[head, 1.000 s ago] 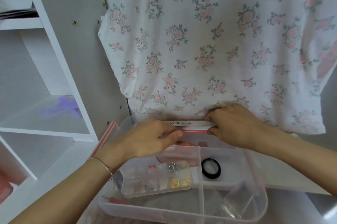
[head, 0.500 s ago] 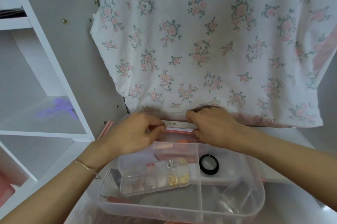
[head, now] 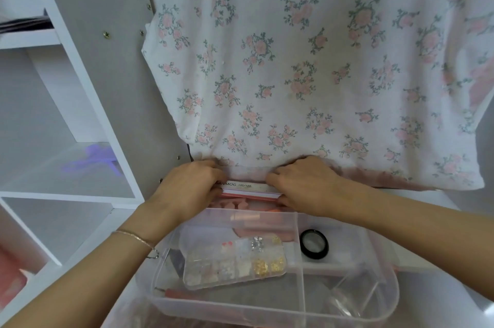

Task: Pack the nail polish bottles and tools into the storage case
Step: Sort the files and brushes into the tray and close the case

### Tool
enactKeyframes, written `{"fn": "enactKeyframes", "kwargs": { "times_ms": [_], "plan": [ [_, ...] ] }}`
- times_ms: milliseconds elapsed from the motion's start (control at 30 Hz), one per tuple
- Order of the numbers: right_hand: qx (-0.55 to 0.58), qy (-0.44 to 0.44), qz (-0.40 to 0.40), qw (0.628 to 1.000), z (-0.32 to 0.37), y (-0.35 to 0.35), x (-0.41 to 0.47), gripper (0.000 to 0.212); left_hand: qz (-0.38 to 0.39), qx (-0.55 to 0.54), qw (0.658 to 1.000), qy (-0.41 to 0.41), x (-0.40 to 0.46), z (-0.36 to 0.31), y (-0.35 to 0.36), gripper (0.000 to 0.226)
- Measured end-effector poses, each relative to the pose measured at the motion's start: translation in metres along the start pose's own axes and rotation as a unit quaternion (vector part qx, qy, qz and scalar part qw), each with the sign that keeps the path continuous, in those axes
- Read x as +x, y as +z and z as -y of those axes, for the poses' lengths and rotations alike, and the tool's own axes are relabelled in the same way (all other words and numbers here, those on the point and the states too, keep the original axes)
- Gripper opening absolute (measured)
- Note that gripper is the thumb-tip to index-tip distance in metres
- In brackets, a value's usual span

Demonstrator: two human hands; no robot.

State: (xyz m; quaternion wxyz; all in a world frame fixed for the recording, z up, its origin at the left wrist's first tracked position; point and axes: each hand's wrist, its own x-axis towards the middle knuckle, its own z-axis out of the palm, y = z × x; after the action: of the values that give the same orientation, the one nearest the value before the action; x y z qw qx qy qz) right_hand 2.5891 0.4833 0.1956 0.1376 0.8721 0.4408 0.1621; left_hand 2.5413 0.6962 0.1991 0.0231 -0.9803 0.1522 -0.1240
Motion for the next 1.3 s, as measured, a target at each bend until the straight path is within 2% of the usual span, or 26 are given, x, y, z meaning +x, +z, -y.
{"fn": "enactKeyframes", "kwargs": {
  "times_ms": [133,267,367,467,667,833,933,1000,1133,1233,1300],
  "plan": [
    [0.069,-0.001,0.022,0.997,-0.008,-0.004,-0.012,0.035,0.010,0.029,0.999,-0.009,0.002,-0.001,0.001,0.020],
    [0.055,0.049,0.016,0.997,-0.018,-0.002,-0.027,0.031,0.003,0.078,0.997,-0.027,0.007,-0.005,0.001,0.019],
    [0.124,0.111,0.031,0.986,-0.018,0.000,-0.029,0.028,0.001,0.097,0.994,-0.041,0.006,-0.007,0.001,0.017],
    [0.163,0.123,0.041,0.978,-0.016,0.003,-0.027,0.021,-0.001,0.102,0.994,-0.046,0.007,-0.010,0.001,0.016],
    [0.195,0.161,0.024,0.967,-0.011,0.007,-0.023,0.023,-0.010,0.108,0.993,-0.054,0.006,-0.009,0.002,0.011],
    [0.273,0.192,0.047,0.941,-0.012,0.001,-0.024,0.019,-0.021,0.105,0.991,-0.082,0.006,-0.008,0.003,0.027],
    [0.244,0.190,0.046,0.950,-0.012,-0.004,-0.030,0.017,-0.016,0.062,0.994,-0.087,0.003,-0.005,0.001,0.025],
    [0.226,0.185,0.031,0.956,-0.011,-0.009,-0.032,0.016,0.000,-0.016,0.996,-0.090,0.000,-0.002,-0.002,0.020],
    [0.313,0.156,0.047,0.936,-0.009,-0.014,-0.024,0.010,0.055,-0.151,0.985,-0.067,-0.001,0.006,-0.008,0.010],
    [0.390,0.140,0.074,0.907,-0.003,-0.012,-0.016,0.012,0.090,-0.244,0.965,-0.042,0.001,0.004,-0.006,0.010],
    [0.411,0.125,0.081,0.899,0.001,-0.009,-0.012,0.013,0.094,-0.247,0.964,-0.029,0.000,0.003,-0.005,0.011]
  ]
}}
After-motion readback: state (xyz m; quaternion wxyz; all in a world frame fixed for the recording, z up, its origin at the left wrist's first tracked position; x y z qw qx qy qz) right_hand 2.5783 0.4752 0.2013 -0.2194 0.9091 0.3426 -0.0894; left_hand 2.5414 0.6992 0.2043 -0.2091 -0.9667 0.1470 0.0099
